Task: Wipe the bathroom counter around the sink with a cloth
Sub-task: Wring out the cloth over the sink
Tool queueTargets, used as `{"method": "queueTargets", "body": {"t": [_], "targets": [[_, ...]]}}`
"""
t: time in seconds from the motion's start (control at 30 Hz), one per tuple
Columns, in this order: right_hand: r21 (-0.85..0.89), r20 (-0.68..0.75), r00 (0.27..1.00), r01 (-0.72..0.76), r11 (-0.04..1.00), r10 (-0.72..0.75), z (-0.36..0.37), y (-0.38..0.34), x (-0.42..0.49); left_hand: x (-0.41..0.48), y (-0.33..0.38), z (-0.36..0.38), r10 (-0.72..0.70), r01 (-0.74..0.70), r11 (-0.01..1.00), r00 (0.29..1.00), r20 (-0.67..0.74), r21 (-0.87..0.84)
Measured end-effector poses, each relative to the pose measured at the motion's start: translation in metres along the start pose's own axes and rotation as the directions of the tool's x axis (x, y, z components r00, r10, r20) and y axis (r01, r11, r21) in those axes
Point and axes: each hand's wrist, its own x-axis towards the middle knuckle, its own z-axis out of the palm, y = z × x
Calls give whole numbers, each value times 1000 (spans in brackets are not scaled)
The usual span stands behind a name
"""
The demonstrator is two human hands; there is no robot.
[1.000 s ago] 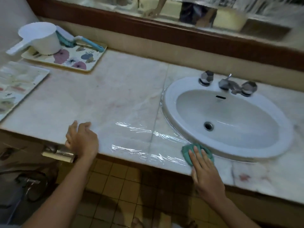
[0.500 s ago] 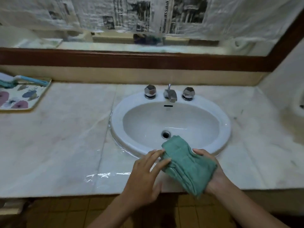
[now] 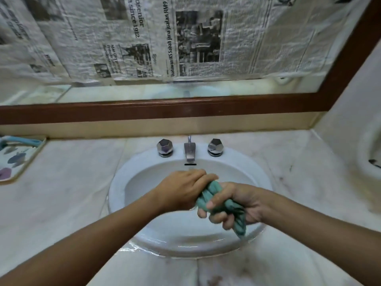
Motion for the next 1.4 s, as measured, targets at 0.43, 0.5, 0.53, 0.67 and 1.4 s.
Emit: {"method": "queueTargets", "body": {"t": [0.43,0.5,0.53,0.67,1.4], "targets": [[-891,-402,721,-451,59,-565,-41,-37,56,57,-17,15,-583,625,766,581,567,148],[-883,-343,734,-464,-65,-586,-45,-33,61,50,-18,25,-602,755,656,513,611,12],[-874,-304,746,-466,-139,-592,-46,-31,63,47,-15,27,-619,813,581,473,626,-40],[-813,-155,792,-442,-379,-591,-46,-29,66,40,-1,33,-641,954,205,300,707,-219],[-837,-519,703,-303,455,-486,11,86,13,-33,97,29,-574,685,656,726,379,-318]]}}
